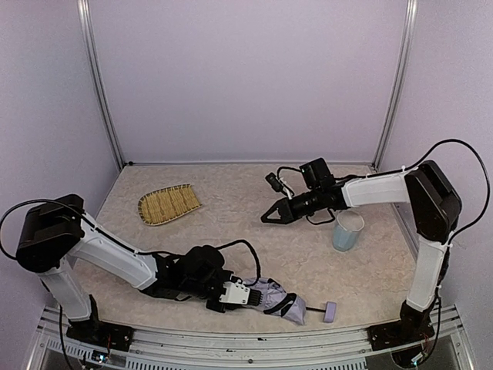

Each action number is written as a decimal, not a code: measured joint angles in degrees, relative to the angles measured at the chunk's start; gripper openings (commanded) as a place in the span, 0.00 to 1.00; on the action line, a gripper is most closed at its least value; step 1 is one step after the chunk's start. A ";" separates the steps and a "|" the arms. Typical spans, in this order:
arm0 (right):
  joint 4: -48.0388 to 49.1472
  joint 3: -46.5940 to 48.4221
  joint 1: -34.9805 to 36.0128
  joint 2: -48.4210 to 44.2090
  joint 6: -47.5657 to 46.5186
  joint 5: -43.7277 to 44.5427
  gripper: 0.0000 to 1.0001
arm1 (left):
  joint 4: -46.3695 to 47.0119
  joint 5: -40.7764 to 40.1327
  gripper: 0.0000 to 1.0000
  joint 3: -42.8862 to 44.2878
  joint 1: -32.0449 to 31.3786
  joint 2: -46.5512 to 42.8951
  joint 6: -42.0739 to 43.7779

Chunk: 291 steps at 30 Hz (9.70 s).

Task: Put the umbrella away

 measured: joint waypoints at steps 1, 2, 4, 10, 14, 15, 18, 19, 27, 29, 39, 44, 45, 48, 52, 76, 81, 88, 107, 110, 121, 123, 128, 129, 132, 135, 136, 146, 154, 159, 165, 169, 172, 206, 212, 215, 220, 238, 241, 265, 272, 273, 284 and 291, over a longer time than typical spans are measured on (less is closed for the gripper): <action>0.98 0.00 -0.22 -0.46 -0.11 0.24 0.00 | -0.50 0.07 0.00 0.26 0.00 0.00 -0.26; 1.99 0.00 -0.28 -0.76 -0.31 0.35 0.00 | -0.90 0.09 0.00 0.48 0.00 0.02 -0.57; 2.64 0.00 -0.28 -0.81 -1.09 0.39 0.00 | -1.40 0.04 0.00 0.74 -0.07 0.02 -1.05; 0.96 -4.24 -0.26 -1.84 -4.61 2.10 0.05 | -0.98 -3.34 0.00 0.79 -1.64 0.04 -2.60; -4.20 -9.38 0.17 -4.63 -8.70 3.39 0.23 | -1.36 -3.63 0.00 1.66 -1.11 0.24 -4.46; -5.27 -10.64 0.42 -6.05 -9.79 4.07 0.27 | -1.60 -3.61 0.00 2.08 -0.90 0.48 -4.96; -6.64 -14.45 1.64 -12.55 -12.96 5.62 0.44 | -1.55 -4.59 0.00 2.54 -0.28 0.76 -6.19; -6.78 -15.34 2.16 -14.67 -13.84 6.16 0.49 | -1.44 -5.07 0.00 2.49 -0.17 0.76 -6.38; -5.14 -23.37 11.93 -24.11 -20.94 12.92 0.78 | -0.81 -8.48 0.00 -1.09 1.75 -2.69 -5.73; -4.72 -25.05 14.12 -23.98 -21.81 14.73 0.82 | -1.20 -8.61 0.00 -2.58 2.38 -4.42 -5.25; 3.89 -26.64 20.20 -13.88 -24.13 19.65 0.85 | -3.41 -7.23 0.00 -3.76 4.33 -6.71 -3.85; 9.62 -26.64 21.64 -10.93 -25.18 20.76 0.75 | -3.48 -6.25 0.00 -2.95 4.94 -5.88 -3.80; 10.99 -26.62 21.70 -10.32 -25.29 21.03 0.66 | -3.41 -5.99 0.00 -2.95 5.11 -5.86 -3.82; 14.10 -26.29 21.77 -8.70 -25.42 21.88 0.26 | -3.32 -5.81 0.00 -2.95 5.62 -5.84 -4.15; 15.23 -26.23 22.16 -8.20 -27.50 22.40 0.00 | -3.34 -5.79 0.00 -2.97 6.58 -5.81 -3.23; -7.93 -8.35 18.69 -26.53 -38.45 38.75 0.00 | 15.23 -23.43 0.87 -3.54 1.73 -37.77 -22.97; -16.22 1.03 18.40 -26.67 -40.11 38.51 0.00 | 22.62 -16.17 0.72 -5.55 4.83 -43.25 -32.00; -24.33 9.73 18.40 -28.22 -40.59 36.09 0.00 | 29.31 -12.28 0.56 -14.40 4.52 -38.18 -38.14; -26.99 13.09 18.40 -31.50 -41.05 31.34 0.00 | 37.99 -1.73 0.17 -1.88 2.99 -16.37 -36.96; -26.99 13.09 18.40 -31.50 -41.59 31.15 0.00 | 38.18 -1.18 0.00 -1.44 2.86 -15.96 -36.30; -26.99 12.31 12.83 -34.67 -39.50 32.11 0.00 | 40.11 -1.09 0.00 -6.34 4.42 -20.00 -40.33; -27.89 12.31 11.87 -35.76 -39.39 31.01 0.00 | 40.44 -1.44 0.00 -7.32 5.20 -20.26 -40.30; -30.23 11.04 12.81 -37.55 -40.70 22.29 0.00 | 40.13 -0.79 0.00 -6.51 7.28 -17.22 -37.09; -30.82 10.75 13.33 -37.83 -41.05 20.81 0.00 | 39.91 -0.20 0.00 -5.92 7.87 -16.35 -36.41; -34.32 10.71 14.78 -38.12 -42.18 17.07 0.00 | 39.69 3.19 0.00 -3.41 11.56 -13.73 -34.23; -37.42 10.45 16.22 -38.12 -43.01 15.78 0.00 | 40.22 8.02 0.00 -0.83 14.88 -11.54 -31.78; -37.97 10.01 17.09 -38.12 -43.10 15.78 0.00 | 40.30 9.94 0.00 0.09 15.56 -10.73 -30.71; -26.71 -9.79 26.82 -37.31 -38.21 25.29 0.00 | 31.71 26.95 0.00 5.77 20.35 -2.03 -20.81; -8.31 -20.87 33.20 -25.79 -37.00 44.28 0.00 | 17.16 24.98 0.00 7.43 22.29 2.25 -13.94; -2.91 -22.25 34.77 -18.60 -39.60 50.40 0.00 | 14.58 20.37 0.00 7.43 22.53 6.51 -10.71; -0.07 -21.09 34.77 -11.17 -41.22 51.78 0.00 | 15.17 14.71 0.00 8.02 22.58 12.76 -7.67; 0.46 -20.48 33.77 -10.16 -41.20 51.47 0.00 | 14.88 11.89 0.00 10.49 22.10 15.67 -5.01; 0.46 -20.48 32.15 -10.12 -41.31 50.21 0.00 | 15.19 9.68 0.09 11.08 21.84 16.00 -4.28; -10.29 -12.92 25.11 -4.59 -40.57 23.63 0.00 | 14.80 -27.39 0.83 -18.08 -9.75 -20.57 -28.02; -12.07 -12.37 24.33 -4.24 -40.61 20.20 0.00 | 19.74 -30.95 0.86 -18.18 -9.53 -11.72 -22.29; -12.61 -12.24 24.26 -4.22 -40.61 19.41 0.00 | 24.22 -31.95 0.86 -18.18 -9.35 -7.56 -19.15; -13.18 -11.89 24.15 -4.09 -40.39 19.17 0.00 | 28.04 -25.94 0.69 -18.14 -5.46 -4.44 -18.99; -14.51 -11.72 24.57 -5.42 -38.01 23.47 0.45 | 31.76 -15.98 0.00 -18.51 -3.34 -0.59 -17.00; -14.82 -11.76 24.83 -5.90 -35.43 25.00 0.89 | 31.93 -17.09 0.00 -18.49 -3.82 -0.59 -17.38; -13.22 0.20 6.23 -3.98 -7.65 9.44 0.57 | 33.94 -23.19 0.00 -18.18 -7.43 1.22 -17.07; -17.77 6.60 10.32 8.00 -3.85 7.45 0.57 | 33.99 -23.21 0.00 -18.18 -7.69 1.25 -17.05; -17.64 7.28 10.86 8.68 -3.65 6.71 0.56 | 33.99 -23.21 0.00 -18.18 -7.69 1.25 -17.05; -14.25 11.06 15.32 15.85 -0.31 -4.79 0.00 | 33.99 -23.19 0.00 -18.18 -7.72 1.22 -16.92; -9.46 9.38 13.84 15.04 2.99 -6.84 0.00 | 32.17 -22.67 0.00 -18.18 -7.65 -0.04 -17.27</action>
